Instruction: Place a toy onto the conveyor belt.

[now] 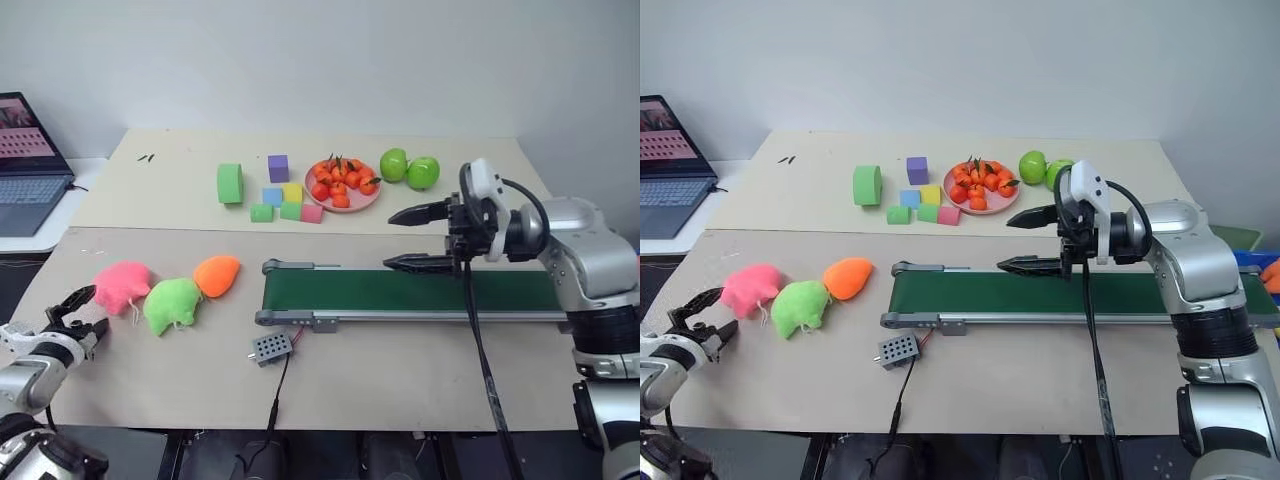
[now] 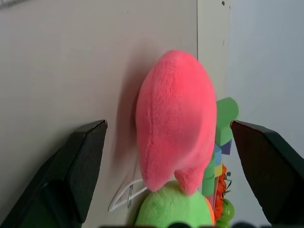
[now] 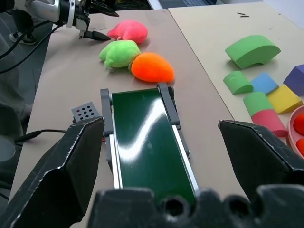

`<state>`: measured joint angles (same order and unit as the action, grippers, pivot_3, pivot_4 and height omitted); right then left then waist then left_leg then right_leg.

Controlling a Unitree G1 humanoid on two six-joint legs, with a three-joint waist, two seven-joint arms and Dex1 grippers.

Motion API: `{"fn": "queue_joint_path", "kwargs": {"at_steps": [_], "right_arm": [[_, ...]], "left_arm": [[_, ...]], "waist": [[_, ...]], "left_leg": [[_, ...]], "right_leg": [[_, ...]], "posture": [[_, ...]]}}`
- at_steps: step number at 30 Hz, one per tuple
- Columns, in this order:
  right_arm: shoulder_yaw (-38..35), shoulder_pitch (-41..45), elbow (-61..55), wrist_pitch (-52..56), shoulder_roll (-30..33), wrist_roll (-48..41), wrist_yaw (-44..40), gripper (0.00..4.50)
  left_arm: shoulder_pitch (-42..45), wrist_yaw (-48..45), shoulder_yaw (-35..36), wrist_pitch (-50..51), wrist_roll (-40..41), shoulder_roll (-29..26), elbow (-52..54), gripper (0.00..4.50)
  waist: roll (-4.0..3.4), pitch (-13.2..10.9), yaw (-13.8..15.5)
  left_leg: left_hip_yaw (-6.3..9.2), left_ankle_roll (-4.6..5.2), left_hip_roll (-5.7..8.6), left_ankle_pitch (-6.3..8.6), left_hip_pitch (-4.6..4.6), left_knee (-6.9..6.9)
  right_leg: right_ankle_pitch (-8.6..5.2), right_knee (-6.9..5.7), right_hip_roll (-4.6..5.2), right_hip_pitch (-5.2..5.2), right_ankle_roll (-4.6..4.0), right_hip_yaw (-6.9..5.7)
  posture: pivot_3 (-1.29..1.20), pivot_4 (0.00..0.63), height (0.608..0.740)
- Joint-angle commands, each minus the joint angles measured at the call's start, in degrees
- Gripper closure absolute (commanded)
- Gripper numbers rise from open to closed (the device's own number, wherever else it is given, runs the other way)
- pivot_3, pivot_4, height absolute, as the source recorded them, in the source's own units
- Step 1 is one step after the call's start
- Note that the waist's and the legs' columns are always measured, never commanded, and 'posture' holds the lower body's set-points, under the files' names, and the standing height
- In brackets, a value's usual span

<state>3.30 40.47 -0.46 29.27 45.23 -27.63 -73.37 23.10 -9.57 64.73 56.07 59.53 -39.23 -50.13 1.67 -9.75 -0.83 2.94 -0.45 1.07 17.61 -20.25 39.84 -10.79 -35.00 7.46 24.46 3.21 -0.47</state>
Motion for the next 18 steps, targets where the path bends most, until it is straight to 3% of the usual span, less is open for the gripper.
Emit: {"fn": "queue_joint_path", "kwargs": {"at_steps": [1,3,6,12,16,18], "right_arm": [[-2.43,0.30,-2.35,0.26,1.38,-0.61,0.42,0.00],[-2.55,0.17,-2.66,0.41,1.67,-0.73,0.61,0.00],[-2.67,0.03,-2.89,0.37,1.91,-0.70,0.88,0.00],[-2.83,-0.12,-3.52,0.68,2.31,-0.96,1.23,0.00],[-2.91,-0.14,-3.51,0.68,2.58,-0.93,1.23,0.00],[-2.88,-0.15,-3.39,0.59,2.58,-0.82,1.21,0.00]], "left_arm": [[2.19,-1.00,-2.35,-1.94,-1.42,-1.29,-3.12,0.08],[3.31,-1.59,-3.44,-2.61,-2.11,-1.43,-4.25,0.08],[4.28,-2.23,-5.02,-3.73,-3.06,-1.57,-5.95,0.77],[5.42,-3.88,-6.12,-4.06,-3.28,-1.67,-8.05,3.11],[5.66,-4.90,-6.41,-4.77,-3.32,-1.53,-8.15,4.25],[5.90,-6.36,-6.05,-5.81,-2.81,-1.69,-7.16,4.48]], "waist": [[0.00,0.00,0.08],[0.00,0.00,0.09],[0.00,0.00,0.10],[0.00,0.00,0.06],[0.00,0.00,0.12],[0.00,0.00,0.10]], "left_leg": [[0.00,0.00,0.00,0.00,0.00,0.00],[0.00,-0.01,0.00,0.00,0.00,0.00],[0.00,-0.01,0.00,-0.01,0.00,0.00],[0.00,0.00,0.00,0.00,-0.03,-0.01],[0.01,-0.01,0.00,0.00,-0.03,0.00],[0.01,-0.01,0.00,0.00,-0.02,0.00]], "right_leg": [[0.00,-0.01,0.00,0.00,0.00,0.00],[0.00,-0.01,0.00,-0.01,0.00,0.00],[0.00,-0.02,0.00,-0.01,0.00,0.00],[0.00,-0.03,0.00,0.00,0.00,-0.01],[0.00,-0.02,0.00,-0.01,0.00,-0.02],[0.00,-0.02,0.00,0.00,0.00,-0.02]], "posture": [[0.00,0.150,0.738],[0.00,0.150,0.738],[0.00,0.150,0.738],[0.00,0.150,0.738],[0.00,0.150,0.738],[0.00,0.150,0.738]]}}
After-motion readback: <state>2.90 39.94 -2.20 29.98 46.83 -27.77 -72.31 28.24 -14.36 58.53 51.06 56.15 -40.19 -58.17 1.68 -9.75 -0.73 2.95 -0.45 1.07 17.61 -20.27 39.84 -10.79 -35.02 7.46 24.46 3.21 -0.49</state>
